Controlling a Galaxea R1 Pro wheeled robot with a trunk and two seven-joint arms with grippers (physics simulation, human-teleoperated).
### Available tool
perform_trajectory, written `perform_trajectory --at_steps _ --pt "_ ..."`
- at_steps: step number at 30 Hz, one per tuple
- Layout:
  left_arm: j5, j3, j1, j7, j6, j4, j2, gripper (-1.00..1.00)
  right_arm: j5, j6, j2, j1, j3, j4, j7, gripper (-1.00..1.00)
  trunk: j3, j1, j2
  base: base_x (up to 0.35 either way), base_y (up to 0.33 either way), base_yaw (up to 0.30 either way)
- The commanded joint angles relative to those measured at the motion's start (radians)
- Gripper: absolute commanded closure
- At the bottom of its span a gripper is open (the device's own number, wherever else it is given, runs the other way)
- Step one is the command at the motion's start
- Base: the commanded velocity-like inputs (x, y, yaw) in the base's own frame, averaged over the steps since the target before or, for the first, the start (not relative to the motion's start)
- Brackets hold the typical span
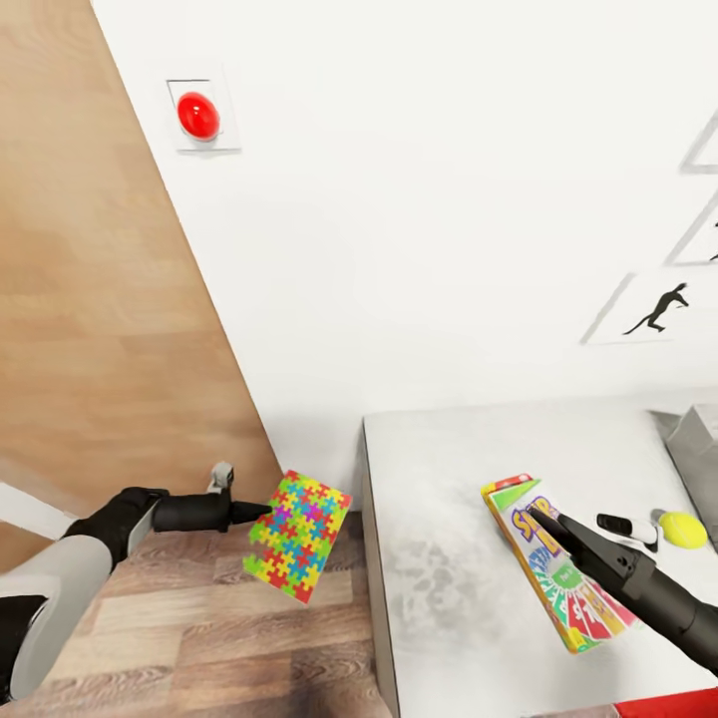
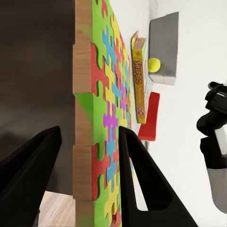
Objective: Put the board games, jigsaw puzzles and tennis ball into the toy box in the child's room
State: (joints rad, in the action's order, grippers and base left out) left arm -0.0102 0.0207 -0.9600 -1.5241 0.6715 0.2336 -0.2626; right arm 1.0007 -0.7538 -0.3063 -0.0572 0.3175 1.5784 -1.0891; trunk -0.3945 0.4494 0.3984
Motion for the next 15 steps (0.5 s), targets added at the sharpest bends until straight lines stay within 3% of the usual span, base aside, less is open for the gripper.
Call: perform_trajectory --at_steps 1,7,13,15 --pt "-0.001 0.003 0.000 -0.005 0.010 0.000 -0.005 1.00 0.004 -0.005 0.000 0.003 -0.001 0.000 0.000 -1.00 0.000 0.001 0.002 0.000 0.000 -0.201" --pt "-0.001 0.003 0.000 -0.007 0.010 0.001 -0.015 1.00 -0.004 -0.003 0.001 0.008 -0.002 -0.005 0.000 -1.00 0.007 0.001 0.002 0.000 0.000 -0.199" --pt "-0.001 0.004 0.000 -0.007 0.010 0.001 -0.016 1.00 -0.114 -0.003 0.005 0.009 -0.005 -0.006 0.000 -1.00 0.016 0.001 0.002 -0.133 0.000 -0.118" --pt "-0.001 0.004 0.000 -0.007 0.011 0.000 -0.016 1.00 -0.141 -0.003 0.019 0.009 -0.005 -0.006 -0.002 -1.00 0.017 0.001 0.002 -0.208 0.000 0.000"
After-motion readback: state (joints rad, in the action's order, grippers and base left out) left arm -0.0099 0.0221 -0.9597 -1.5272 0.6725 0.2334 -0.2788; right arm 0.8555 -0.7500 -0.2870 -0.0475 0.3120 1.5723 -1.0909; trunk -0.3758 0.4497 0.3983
